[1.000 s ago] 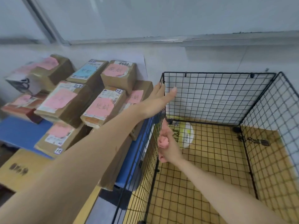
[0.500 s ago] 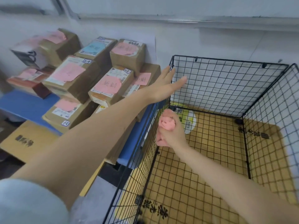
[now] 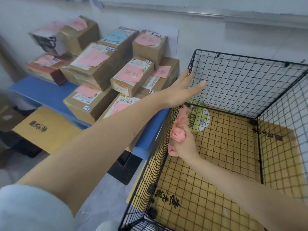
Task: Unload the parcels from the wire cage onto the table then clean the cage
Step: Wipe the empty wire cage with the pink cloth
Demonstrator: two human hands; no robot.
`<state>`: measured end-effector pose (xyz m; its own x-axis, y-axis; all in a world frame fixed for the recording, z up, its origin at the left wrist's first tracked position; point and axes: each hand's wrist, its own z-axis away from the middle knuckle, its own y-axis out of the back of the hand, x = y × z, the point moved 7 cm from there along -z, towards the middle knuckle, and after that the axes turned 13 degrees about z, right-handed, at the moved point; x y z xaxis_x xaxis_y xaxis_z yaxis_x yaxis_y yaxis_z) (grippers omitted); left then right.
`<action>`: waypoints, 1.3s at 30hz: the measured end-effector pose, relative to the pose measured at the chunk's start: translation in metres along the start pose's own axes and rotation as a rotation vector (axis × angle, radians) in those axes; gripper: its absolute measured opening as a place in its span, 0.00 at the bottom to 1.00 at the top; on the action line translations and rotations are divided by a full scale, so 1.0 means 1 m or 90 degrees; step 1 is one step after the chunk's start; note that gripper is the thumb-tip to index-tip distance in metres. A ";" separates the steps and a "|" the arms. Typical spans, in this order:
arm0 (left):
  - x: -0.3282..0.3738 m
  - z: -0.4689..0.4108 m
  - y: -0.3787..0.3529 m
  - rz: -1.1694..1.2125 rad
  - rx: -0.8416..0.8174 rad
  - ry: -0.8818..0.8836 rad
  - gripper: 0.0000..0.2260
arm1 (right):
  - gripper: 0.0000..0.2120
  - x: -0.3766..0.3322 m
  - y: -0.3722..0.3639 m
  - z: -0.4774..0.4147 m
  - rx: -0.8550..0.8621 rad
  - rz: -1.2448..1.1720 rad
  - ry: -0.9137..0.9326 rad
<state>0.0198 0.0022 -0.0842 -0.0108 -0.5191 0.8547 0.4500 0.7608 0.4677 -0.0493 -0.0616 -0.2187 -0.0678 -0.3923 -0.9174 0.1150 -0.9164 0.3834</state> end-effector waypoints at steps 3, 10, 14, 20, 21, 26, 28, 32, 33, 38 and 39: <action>-0.002 0.007 -0.002 0.004 0.002 -0.010 0.35 | 0.30 0.029 -0.021 0.003 -0.055 0.019 -0.067; -0.005 0.008 -0.002 -0.020 0.027 -0.032 0.35 | 0.28 0.082 -0.049 0.023 -0.126 -0.056 -0.364; -0.007 0.008 -0.001 -0.025 0.033 -0.056 0.34 | 0.25 0.049 -0.032 0.019 -0.083 -0.078 -0.253; -0.006 0.007 -0.002 0.002 0.044 -0.050 0.31 | 0.20 -0.067 0.022 0.035 0.003 -0.072 0.016; -0.006 0.007 -0.002 0.011 0.044 -0.047 0.31 | 0.19 -0.077 0.026 0.036 0.006 -0.058 0.049; -0.007 0.008 -0.002 -0.019 0.046 -0.045 0.31 | 0.15 -0.070 0.015 0.042 0.012 -0.036 0.074; -0.007 0.011 -0.003 -0.032 0.049 -0.045 0.31 | 0.17 -0.047 0.001 0.042 0.005 -0.029 0.047; -0.004 0.015 -0.003 -0.036 0.059 -0.046 0.31 | 0.17 -0.010 -0.020 0.041 0.006 -0.009 -0.006; -0.004 0.016 -0.004 -0.038 0.061 -0.047 0.31 | 0.17 -0.004 -0.022 0.042 0.011 0.002 -0.019; -0.002 0.015 -0.004 -0.044 0.064 -0.053 0.30 | 0.26 0.045 -0.040 0.044 -0.063 0.068 -0.162; -0.002 0.014 -0.004 -0.045 0.064 -0.055 0.30 | 0.27 0.056 -0.046 0.048 -0.092 0.093 -0.214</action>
<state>0.0050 0.0052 -0.0845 -0.1180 -0.5402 0.8332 0.3542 0.7610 0.5435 -0.1064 -0.0449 -0.2829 -0.3579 -0.5437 -0.7592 0.2840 -0.8379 0.4661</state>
